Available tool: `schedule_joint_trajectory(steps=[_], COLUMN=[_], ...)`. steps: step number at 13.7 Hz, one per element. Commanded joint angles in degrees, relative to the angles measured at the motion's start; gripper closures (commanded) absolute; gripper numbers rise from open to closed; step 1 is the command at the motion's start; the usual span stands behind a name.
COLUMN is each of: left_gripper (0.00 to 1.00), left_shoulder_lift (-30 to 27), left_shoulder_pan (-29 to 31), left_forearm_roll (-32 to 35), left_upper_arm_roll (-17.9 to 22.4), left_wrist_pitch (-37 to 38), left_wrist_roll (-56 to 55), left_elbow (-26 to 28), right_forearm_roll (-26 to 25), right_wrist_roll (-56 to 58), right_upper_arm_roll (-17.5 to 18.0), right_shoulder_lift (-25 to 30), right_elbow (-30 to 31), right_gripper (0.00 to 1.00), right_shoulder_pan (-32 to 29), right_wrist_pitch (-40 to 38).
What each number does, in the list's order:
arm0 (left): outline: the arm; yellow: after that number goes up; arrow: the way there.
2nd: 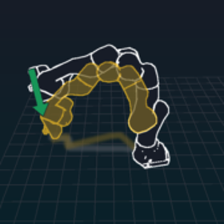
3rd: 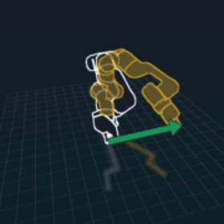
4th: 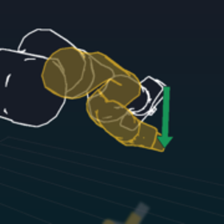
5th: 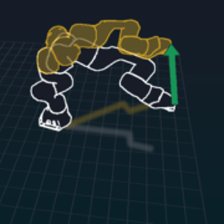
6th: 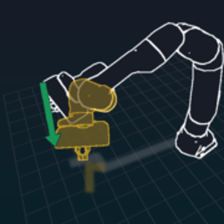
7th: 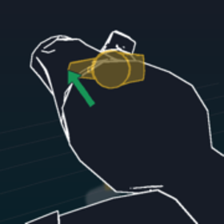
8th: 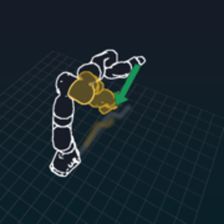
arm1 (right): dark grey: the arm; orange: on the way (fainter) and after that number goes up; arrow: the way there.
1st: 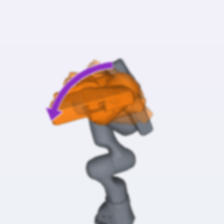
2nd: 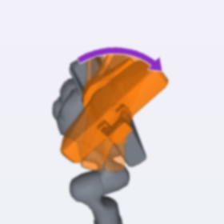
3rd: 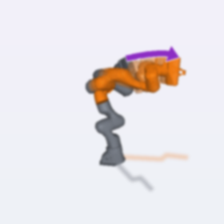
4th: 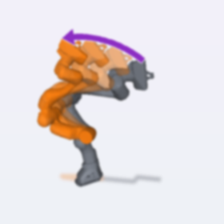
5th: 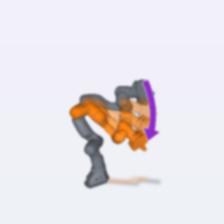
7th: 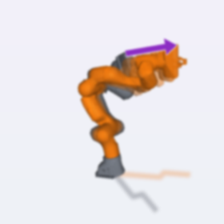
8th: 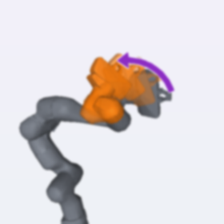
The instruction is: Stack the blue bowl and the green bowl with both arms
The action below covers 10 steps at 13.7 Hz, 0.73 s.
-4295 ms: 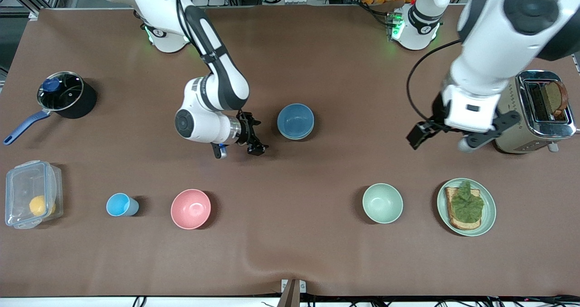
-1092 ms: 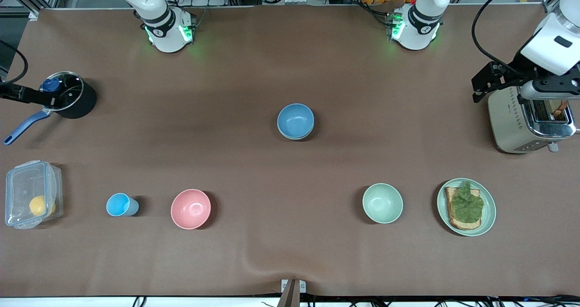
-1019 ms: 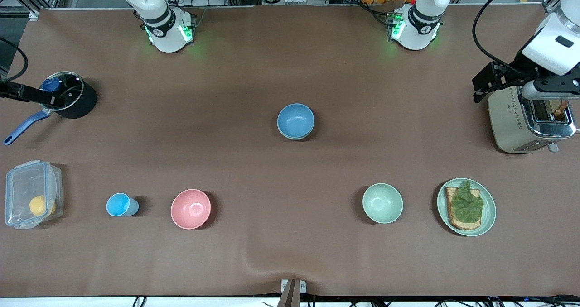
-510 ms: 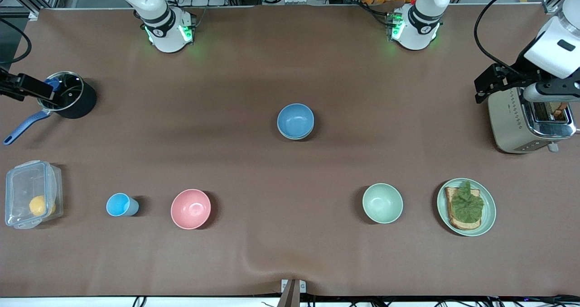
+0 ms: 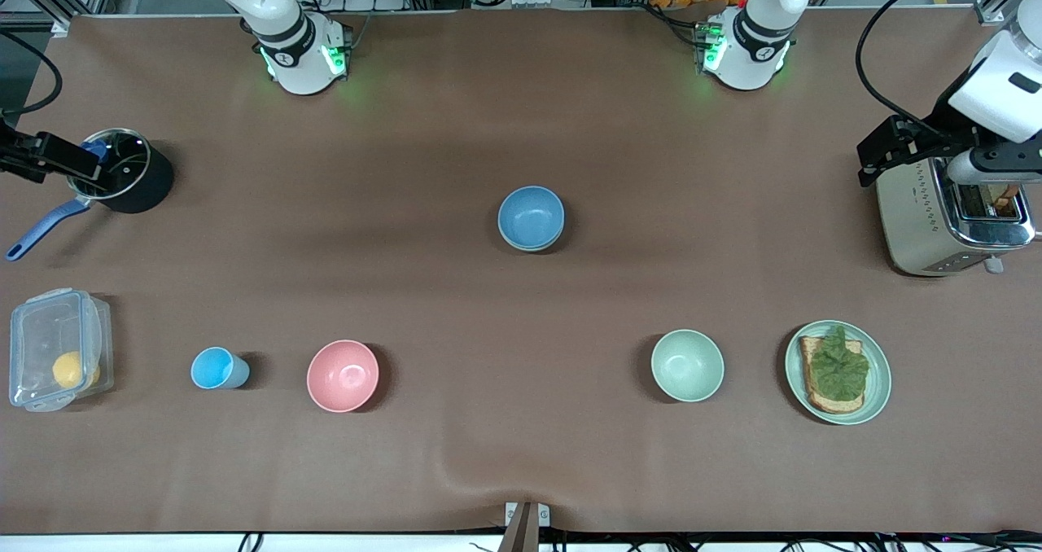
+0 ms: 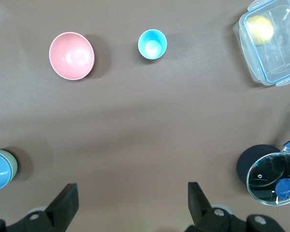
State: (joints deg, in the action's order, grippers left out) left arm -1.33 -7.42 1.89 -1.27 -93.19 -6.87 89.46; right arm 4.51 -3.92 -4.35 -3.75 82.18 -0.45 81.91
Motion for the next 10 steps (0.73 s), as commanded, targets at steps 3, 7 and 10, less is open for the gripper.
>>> schedule_joint_trajectory(steps=[3, 7, 10], left_gripper=[0.0, 0.0, 0.0], left_shoulder_lift=[-1.57, -1.4, -1.39], left_shoulder_pan=[-0.05, -0.05, -0.05], left_forearm_roll=[1.01, 1.01, 1.1], left_upper_arm_roll=[0.04, 0.04, 0.04], left_wrist_pitch=[-0.07, 0.11, 0.46], left_wrist_roll=[-0.42, 0.19, 0.28], left_elbow=[1.69, 1.33, 1.33], right_forearm_roll=[-1.08, -1.17, -1.17], right_wrist_roll=[-0.56, -0.83, -0.74], right_upper_arm_roll=[1.63, 1.63, 1.63], right_shoulder_lift=[1.47, 2.87, 2.79], right_elbow=[1.66, 3.25, 2.99], right_gripper=[0.0, 0.0, 0.0], right_shoulder_pan=[-1.48, -1.57, -1.57], right_wrist_pitch=[0.44, 1.06, 1.32])
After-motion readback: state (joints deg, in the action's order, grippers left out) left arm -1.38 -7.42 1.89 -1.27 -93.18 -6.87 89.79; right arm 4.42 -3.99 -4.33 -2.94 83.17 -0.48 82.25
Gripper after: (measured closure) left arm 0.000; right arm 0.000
